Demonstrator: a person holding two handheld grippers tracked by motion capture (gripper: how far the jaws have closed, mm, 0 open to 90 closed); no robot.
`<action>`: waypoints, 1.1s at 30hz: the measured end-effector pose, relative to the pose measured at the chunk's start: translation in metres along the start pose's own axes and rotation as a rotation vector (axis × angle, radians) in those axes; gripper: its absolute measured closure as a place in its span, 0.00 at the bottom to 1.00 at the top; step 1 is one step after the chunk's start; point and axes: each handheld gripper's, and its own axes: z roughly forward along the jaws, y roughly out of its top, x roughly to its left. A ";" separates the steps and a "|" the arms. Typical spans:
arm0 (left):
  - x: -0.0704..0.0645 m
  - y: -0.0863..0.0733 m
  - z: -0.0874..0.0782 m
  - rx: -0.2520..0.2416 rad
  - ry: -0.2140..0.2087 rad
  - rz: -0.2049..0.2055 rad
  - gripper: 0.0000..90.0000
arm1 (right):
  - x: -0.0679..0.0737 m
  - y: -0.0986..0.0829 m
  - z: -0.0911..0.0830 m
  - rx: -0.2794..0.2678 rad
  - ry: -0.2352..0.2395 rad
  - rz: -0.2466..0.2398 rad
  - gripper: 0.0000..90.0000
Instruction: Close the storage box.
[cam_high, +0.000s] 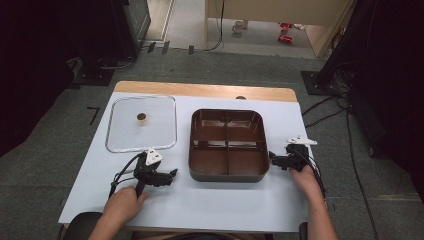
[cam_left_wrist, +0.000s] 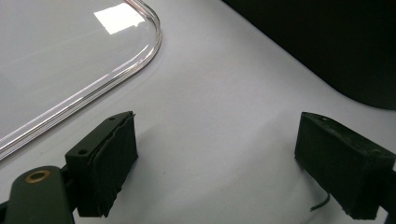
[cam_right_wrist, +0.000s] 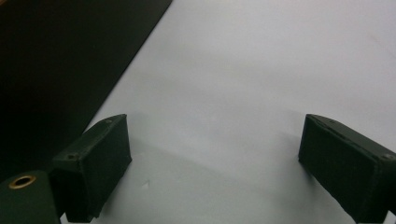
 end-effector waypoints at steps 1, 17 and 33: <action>0.000 0.000 0.000 0.001 -0.001 0.000 0.14 | 0.000 0.000 0.000 0.000 0.000 0.000 0.10; 0.000 0.000 0.000 0.003 0.003 0.002 0.14 | 0.000 0.000 0.000 0.001 -0.001 -0.001 0.10; 0.000 0.005 0.001 0.039 0.000 0.009 0.13 | 0.000 0.000 0.000 0.001 -0.001 -0.001 0.10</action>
